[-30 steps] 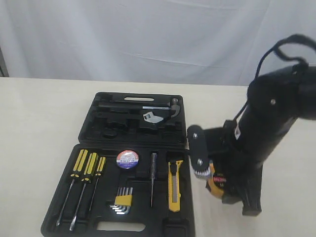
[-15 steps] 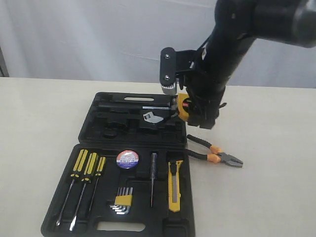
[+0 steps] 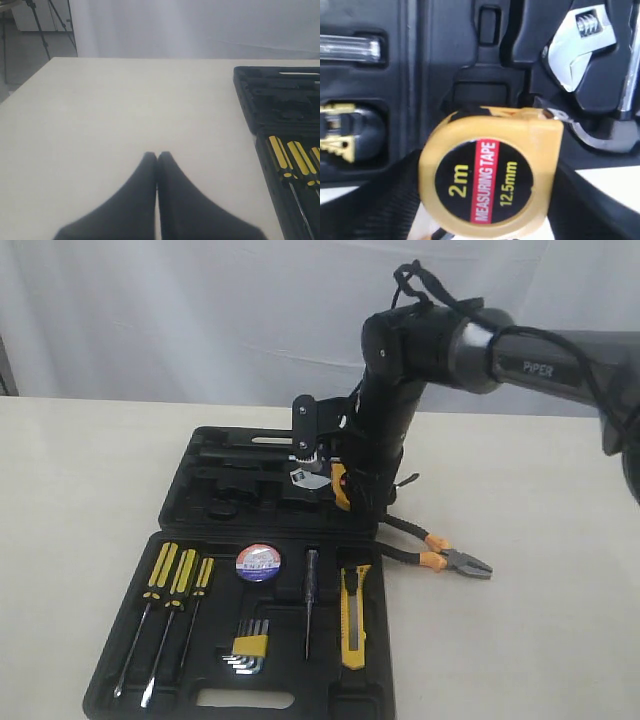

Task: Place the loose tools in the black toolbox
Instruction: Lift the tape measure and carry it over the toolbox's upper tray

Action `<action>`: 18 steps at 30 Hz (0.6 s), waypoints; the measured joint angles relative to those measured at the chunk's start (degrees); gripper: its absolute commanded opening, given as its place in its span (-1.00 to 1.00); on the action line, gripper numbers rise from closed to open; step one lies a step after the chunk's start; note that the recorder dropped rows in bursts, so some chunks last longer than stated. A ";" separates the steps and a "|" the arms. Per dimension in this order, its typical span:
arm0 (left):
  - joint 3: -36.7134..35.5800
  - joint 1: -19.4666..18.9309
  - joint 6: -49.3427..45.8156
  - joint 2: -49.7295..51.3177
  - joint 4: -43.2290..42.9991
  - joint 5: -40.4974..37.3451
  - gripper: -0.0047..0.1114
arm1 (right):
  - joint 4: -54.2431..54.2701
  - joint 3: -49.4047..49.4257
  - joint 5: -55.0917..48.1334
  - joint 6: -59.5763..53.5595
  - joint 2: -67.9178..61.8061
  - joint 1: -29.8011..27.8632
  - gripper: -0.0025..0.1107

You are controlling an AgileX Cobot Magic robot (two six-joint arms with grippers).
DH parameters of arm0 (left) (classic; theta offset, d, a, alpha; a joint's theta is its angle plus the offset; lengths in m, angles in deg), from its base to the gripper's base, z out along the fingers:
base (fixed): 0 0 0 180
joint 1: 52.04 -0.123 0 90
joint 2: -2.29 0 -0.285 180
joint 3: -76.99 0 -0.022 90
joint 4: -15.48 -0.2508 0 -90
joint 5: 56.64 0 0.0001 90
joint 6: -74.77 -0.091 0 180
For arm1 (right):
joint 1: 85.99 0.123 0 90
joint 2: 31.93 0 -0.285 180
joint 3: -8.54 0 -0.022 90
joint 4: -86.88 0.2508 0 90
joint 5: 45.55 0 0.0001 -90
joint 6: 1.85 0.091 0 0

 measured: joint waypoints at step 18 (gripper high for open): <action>0.00 0.00 0.00 0.00 0.00 0.00 -0.92 | -1.20 -2.70 6.82 -1.00 -6.05 0.00 -0.97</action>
